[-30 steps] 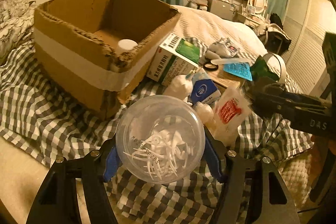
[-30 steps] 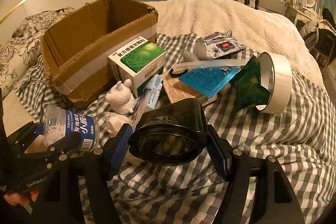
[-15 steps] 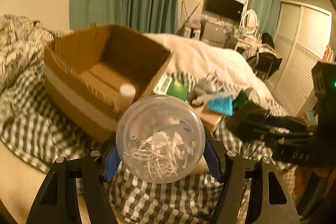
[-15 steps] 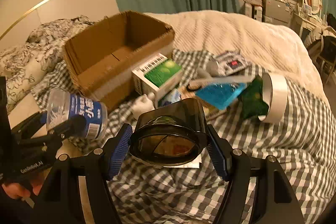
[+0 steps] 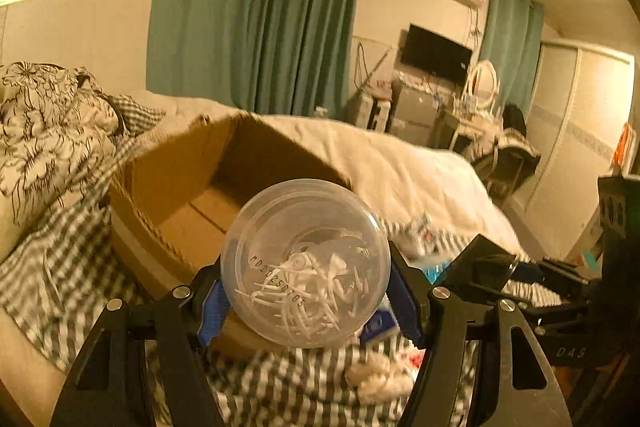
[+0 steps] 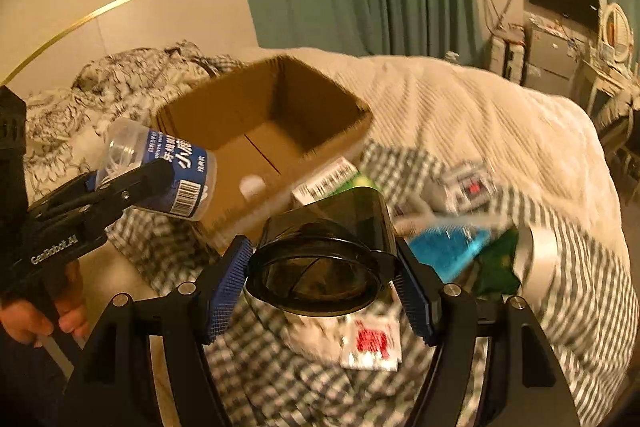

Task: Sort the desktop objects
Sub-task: 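Lower the floss jar and black container into the box and open both tools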

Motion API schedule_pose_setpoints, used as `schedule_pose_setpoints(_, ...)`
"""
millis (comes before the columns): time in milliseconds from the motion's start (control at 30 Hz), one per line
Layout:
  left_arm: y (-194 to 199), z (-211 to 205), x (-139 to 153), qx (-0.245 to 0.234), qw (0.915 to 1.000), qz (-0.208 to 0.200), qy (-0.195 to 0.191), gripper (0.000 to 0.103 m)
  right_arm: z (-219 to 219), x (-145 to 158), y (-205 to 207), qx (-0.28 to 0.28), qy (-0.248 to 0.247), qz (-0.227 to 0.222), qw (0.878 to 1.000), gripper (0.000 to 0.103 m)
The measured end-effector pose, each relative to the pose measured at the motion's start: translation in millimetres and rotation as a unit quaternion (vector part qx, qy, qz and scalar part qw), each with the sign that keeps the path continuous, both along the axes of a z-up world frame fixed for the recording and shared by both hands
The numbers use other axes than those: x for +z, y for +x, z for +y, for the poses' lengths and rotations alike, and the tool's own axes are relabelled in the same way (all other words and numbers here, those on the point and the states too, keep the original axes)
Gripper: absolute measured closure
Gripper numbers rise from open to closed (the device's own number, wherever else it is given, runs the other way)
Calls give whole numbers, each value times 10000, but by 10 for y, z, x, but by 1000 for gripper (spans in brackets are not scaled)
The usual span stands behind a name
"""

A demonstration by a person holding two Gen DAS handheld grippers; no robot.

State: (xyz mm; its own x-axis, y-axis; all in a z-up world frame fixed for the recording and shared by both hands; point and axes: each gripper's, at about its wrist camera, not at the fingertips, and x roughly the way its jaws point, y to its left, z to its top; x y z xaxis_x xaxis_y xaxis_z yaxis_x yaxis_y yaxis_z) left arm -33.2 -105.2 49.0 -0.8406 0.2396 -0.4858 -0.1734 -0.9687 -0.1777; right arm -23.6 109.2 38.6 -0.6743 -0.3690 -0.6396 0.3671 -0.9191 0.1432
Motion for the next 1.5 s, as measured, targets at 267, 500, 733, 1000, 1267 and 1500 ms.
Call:
schedule_pose_setpoints(267, -481, -217, 128, 243, 9994, 157, -211, 34, -369, 215, -430, 277, 31, 282, 9992, 34)
schedule_pose_setpoints(500, -841, -394, -52, 401, 9991, 44, -143, 34, -659, 106, -952, 394, 97, 267, 9988, 34)
schedule_pose_setpoints(733, -958, -522, -239, 508, 9986, -121, -63, 34, -818, -157, -1344, 564, -90, 7, 9984, 34)
schedule_pose_setpoints(1000, -1013, -559, -322, 854, 9959, -238, -152, 21, -886, -266, -1542, 400, -254, 32, 9989, 27)
schedule_pose_setpoints(1267, -783, -381, -141, 781, 9967, -112, -189, 1, -538, -83, -1395, -21, -332, 40, 9994, 18)
schedule_pose_setpoints(1500, -339, 31, 1, 265, 9990, 6, -365, 1, 115, 197, -829, -439, 14, 181, 9989, 18)
